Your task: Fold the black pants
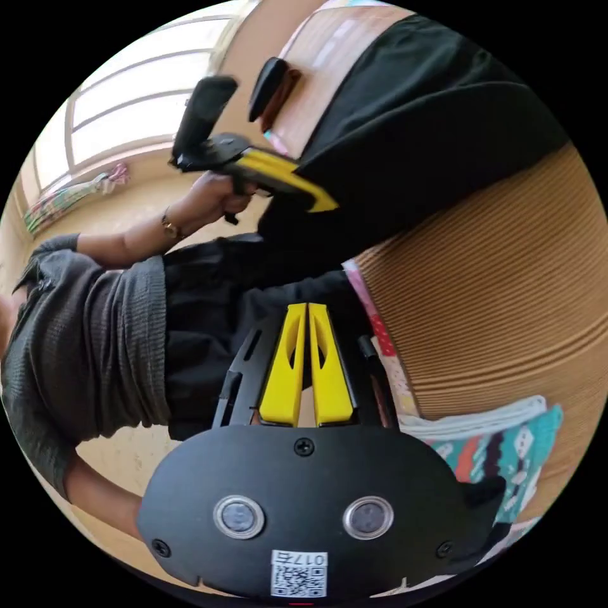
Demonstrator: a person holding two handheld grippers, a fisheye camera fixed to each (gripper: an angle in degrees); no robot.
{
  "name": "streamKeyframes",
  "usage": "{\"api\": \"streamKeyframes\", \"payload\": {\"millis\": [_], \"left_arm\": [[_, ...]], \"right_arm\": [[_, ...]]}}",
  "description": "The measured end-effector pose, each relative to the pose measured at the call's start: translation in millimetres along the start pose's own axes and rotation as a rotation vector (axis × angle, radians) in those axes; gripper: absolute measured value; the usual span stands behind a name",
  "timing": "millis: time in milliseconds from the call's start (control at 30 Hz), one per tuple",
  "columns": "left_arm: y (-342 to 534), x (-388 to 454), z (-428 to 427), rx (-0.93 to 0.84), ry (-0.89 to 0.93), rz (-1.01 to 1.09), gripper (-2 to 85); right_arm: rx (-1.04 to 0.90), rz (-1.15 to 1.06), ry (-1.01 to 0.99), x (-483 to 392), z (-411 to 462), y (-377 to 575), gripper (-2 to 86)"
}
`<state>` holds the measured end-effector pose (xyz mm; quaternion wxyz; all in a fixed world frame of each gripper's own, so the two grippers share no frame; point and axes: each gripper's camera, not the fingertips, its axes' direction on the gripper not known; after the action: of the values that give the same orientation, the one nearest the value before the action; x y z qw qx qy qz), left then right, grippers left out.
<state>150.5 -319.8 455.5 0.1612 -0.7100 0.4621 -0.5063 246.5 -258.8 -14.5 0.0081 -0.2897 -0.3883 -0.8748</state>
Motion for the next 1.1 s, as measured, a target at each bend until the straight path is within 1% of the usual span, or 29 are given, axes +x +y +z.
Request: {"api": "streamKeyframes", "payload": {"millis": [33,67,100,133,200,267,367,433,467,500,533,567,600,633,667,700,733,800,900,933,967,1000,1033,1067,1100], "left_arm": [[7.6,-2.4,-0.5,0.019,0.013,-0.020,-0.7],[10.9,-3.5,-0.4,0.027,0.017,-0.030,-0.7],[16.8,-5.7,0.5,0.041,0.024,-0.050,-0.7],[21.5,-7.4,1.8,0.052,0.033,-0.065,-0.8],[27.5,-9.3,3.9,0.069,0.046,-0.082,-0.7],[32.7,-11.1,6.0,0.083,0.063,-0.099,-0.7],[40.1,-14.0,8.5,0.098,0.089,-0.118,-0.7],[47.0,-18.3,8.2,0.118,0.115,-0.130,-0.7],[49.1,-19.8,7.9,0.125,0.124,-0.133,-0.7],[54.3,-23.9,6.9,0.147,0.145,-0.139,-0.7],[62.5,-29.4,4.4,0.185,0.172,-0.151,-0.7],[68.4,-32.6,2.1,0.213,0.188,-0.159,-0.7],[82.9,-39.2,-5.0,0.282,0.222,-0.173,-0.8],[102.0,-46.5,-16.3,0.368,0.259,-0.182,-0.8],[112.9,-50.4,-23.0,0.413,0.277,-0.186,-0.8],[134.2,-59.1,-35.9,0.475,0.316,-0.191,-0.8],[155.7,-69.7,-48.4,0.517,0.348,-0.219,-0.7],[191.6,-88.9,-67.6,0.586,0.382,-0.282,-0.7],[243.4,-130.0,-95.2,0.666,0.371,-0.418,-0.6],[257.6,-148.1,-107.0,0.689,0.335,-0.461,-0.6],[262.7,-157.5,-112.7,0.691,0.310,-0.483,-0.5],[269.6,-177.1,-122.9,0.684,0.244,-0.519,-0.5],[273.5,-197.5,-130.5,0.663,0.177,-0.548,-0.4],[275.0,-208.7,-133.6,0.650,0.148,-0.564,-0.4],[276.0,-232.0,-138.4,0.619,0.108,-0.586,-0.4]], "right_arm": [[0.038,0.051,0.035,18.5,-15.3,-7.1,5.6],[0.150,0.173,0.071,59.4,-50.0,-21.6,7.9],[0.303,0.285,0.045,100.9,-87.0,-34.8,10.3],[0.386,0.331,0.014,120.6,-104.5,-40.9,10.8],[0.693,0.449,-0.127,185.6,-158.5,-69.5,12.4],[0.807,0.522,-0.203,224.3,-177.8,-99.5,13.3],[0.878,0.690,-0.123,266.0,-188.1,-146.7,13.9],[0.872,0.737,-0.093,281.7,-185.8,-171.6,13.0],[0.836,0.756,-0.031,285.4,-183.8,-189.4,11.7],[0.777,0.773,0.081,280.6,-182.8,-207.8,7.1],[0.752,0.790,0.161,273.7,-183.3,-215.8,4.9],[0.738,0.799,0.355,248.9,-186.6,-230.6,4.0],[0.741,0.727,0.525,214.1,-187.3,-247.8,3.4],[0.747,0.673,0.586,195.4,-185.3,-256.9,3.2],[0.790,0.553,0.645,156.4,-178.8,-271.5,2.8],[0.870,0.446,0.633,119.6,-173.3,-278.6,2.5],[0.907,0.398,0.614,102.8,-171.1,-281.4,2.5],[1.027,0.229,0.499,47.7,-166.1,-297.2,2.3],[1.017,0.145,0.358,27.2,-150.6,-348.7,2.4],[1.005,0.138,0.324,30.5,-145.3,-360.1,2.5],[0.983,0.121,0.244,42.2,-133.0,-380.1,2.6],[0.945,0.107,0.134,59.2,-121.4,-393.5,2.7],[0.930,0.102,0.072,68.4,-116.2,-396.6,2.8],[0.915,0.082,-0.037,84.7,-106.3,-393.5,2.9],[0.925,0.037,-0.091,94.7,-95.8,-377.8,3.1]]}}
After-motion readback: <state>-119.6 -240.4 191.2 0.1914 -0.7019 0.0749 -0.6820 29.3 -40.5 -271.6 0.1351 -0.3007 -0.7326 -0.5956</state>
